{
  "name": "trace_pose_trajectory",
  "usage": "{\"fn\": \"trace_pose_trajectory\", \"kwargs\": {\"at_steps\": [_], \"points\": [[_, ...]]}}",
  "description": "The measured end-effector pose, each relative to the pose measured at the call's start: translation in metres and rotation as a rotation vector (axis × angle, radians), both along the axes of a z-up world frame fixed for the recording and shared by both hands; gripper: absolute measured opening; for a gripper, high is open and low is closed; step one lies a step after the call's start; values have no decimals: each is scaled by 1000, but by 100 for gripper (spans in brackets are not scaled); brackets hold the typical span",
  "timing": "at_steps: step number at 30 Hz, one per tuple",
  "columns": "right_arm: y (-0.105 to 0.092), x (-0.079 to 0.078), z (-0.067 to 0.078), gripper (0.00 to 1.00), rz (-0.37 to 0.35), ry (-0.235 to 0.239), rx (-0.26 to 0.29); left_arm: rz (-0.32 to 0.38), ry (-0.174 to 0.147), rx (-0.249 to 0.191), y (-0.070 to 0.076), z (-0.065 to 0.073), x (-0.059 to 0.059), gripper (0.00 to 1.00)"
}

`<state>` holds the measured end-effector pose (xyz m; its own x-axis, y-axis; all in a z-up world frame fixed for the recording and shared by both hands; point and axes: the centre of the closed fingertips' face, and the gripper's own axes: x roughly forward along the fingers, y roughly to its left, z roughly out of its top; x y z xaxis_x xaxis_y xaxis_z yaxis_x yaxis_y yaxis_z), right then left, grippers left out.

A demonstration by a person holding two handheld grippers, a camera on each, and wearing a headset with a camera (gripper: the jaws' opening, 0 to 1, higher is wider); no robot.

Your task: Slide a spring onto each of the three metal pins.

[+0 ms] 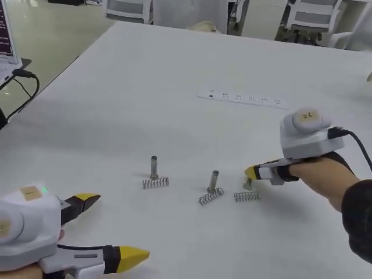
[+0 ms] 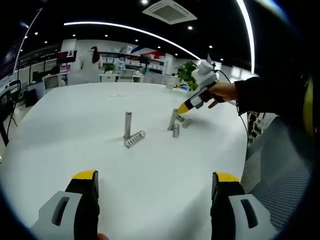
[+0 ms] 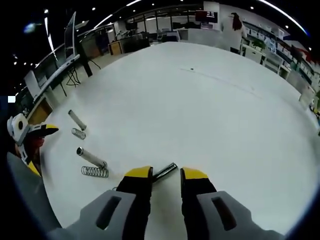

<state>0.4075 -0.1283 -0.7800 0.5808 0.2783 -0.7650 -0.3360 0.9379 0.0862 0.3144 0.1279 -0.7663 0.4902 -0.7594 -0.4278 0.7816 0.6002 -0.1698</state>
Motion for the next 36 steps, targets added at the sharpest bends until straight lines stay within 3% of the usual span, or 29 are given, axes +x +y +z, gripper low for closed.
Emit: {"fn": "trace_pose_trajectory", "kwargs": {"at_steps": [17, 26, 36], "points": [[4, 4, -7, 18, -7, 31, -22, -3, 7, 8, -1, -1, -2, 90], [2, 8, -10, 17, 21, 32, -52, -4, 10, 14, -1, -2, -4, 90], [4, 3, -11, 13, 68, 34, -88, -5, 13, 13, -2, -2, -4, 89]]}}
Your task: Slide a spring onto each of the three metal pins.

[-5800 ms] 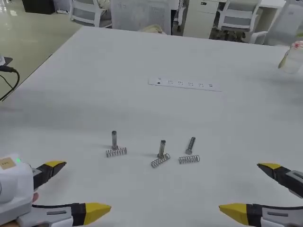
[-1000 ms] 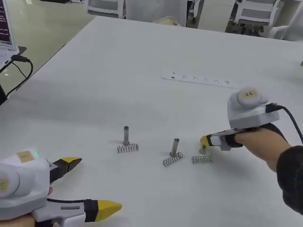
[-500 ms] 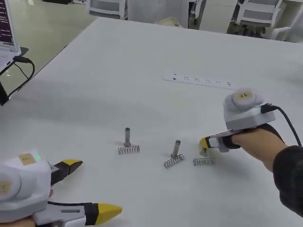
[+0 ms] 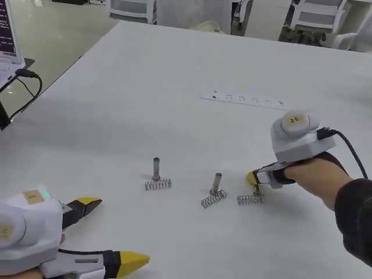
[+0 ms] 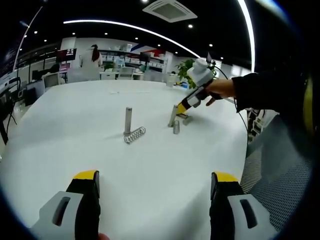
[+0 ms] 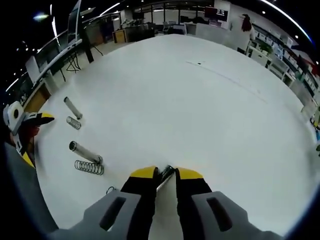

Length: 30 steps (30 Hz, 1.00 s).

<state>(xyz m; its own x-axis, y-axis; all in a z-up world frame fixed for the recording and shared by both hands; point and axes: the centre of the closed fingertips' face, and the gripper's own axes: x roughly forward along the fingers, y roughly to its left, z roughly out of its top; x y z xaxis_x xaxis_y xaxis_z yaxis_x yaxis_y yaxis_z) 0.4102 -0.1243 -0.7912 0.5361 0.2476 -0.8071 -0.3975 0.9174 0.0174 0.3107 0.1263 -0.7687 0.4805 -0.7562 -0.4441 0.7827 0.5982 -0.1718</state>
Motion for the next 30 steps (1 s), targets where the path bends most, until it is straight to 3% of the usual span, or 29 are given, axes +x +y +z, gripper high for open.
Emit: {"fn": "trace_pose_trajectory", "kwargs": {"at_steps": [11, 30], "points": [[0, -4, 0, 12, -27, 18, -12, 2, -1, -6, 0, 0, 0, 88], [2, -2, -1, 9, 33, 31, -48, 4, 3, -5, 1, -1, 0, 88]]}}
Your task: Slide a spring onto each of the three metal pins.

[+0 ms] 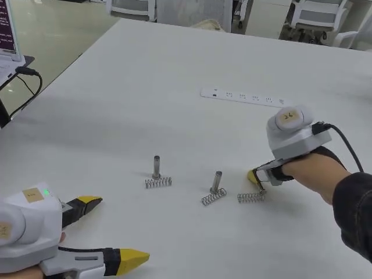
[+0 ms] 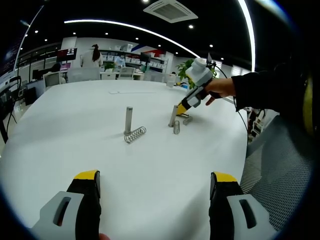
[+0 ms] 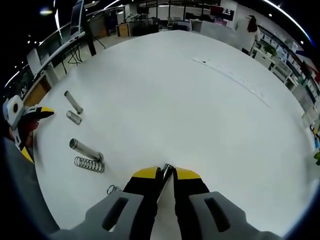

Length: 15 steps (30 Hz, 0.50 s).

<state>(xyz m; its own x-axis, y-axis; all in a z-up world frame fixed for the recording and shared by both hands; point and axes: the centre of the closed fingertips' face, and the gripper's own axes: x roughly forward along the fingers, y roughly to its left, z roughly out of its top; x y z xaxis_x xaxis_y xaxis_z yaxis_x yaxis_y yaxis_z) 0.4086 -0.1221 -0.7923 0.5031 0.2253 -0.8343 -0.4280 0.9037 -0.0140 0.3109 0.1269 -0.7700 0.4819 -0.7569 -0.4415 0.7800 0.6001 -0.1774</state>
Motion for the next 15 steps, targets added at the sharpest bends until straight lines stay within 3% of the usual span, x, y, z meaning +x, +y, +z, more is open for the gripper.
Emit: {"fn": "trace_pose_trajectory", "kwargs": {"at_steps": [7, 15], "points": [[1, -1, 0, 8, 43, -8, -45, 2, -1, -2, 1, 0, 0, 88], [1, -2, 0, 6, 44, -1, -41, 8, -5, -5, 2, 2, 1, 88]]}}
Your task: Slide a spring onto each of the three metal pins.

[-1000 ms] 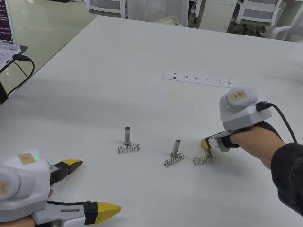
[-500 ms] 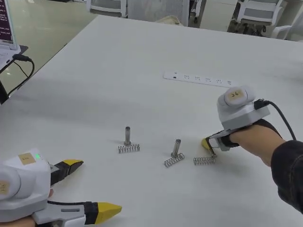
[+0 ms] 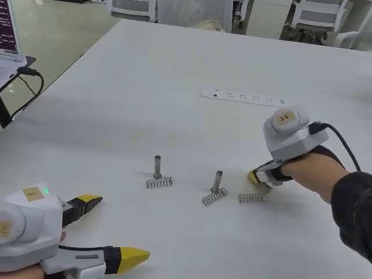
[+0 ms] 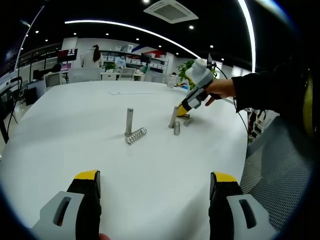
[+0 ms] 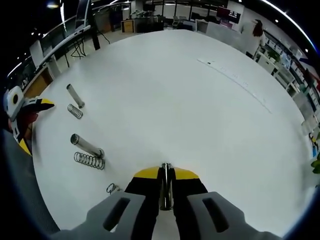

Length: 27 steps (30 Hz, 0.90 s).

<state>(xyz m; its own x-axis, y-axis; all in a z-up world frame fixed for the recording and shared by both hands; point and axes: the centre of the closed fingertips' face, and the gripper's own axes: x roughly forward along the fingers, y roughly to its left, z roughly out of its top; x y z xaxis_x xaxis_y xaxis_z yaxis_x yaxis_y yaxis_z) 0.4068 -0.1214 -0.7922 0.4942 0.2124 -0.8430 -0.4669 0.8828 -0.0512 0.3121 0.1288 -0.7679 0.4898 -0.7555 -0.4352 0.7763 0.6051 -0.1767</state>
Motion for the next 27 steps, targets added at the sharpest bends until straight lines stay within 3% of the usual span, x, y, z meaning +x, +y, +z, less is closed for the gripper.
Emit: {"fn": "trace_pose_trajectory", "kwargs": {"at_steps": [6, 27], "points": [[3, -3, 1, 6, -2, 5, 9, 0, -1, -4, 0, 1, 0, 88], [6, -7, 24, 6, -35, -47, 79, -9, -15, -7, -2, 4, 1, 87]]}}
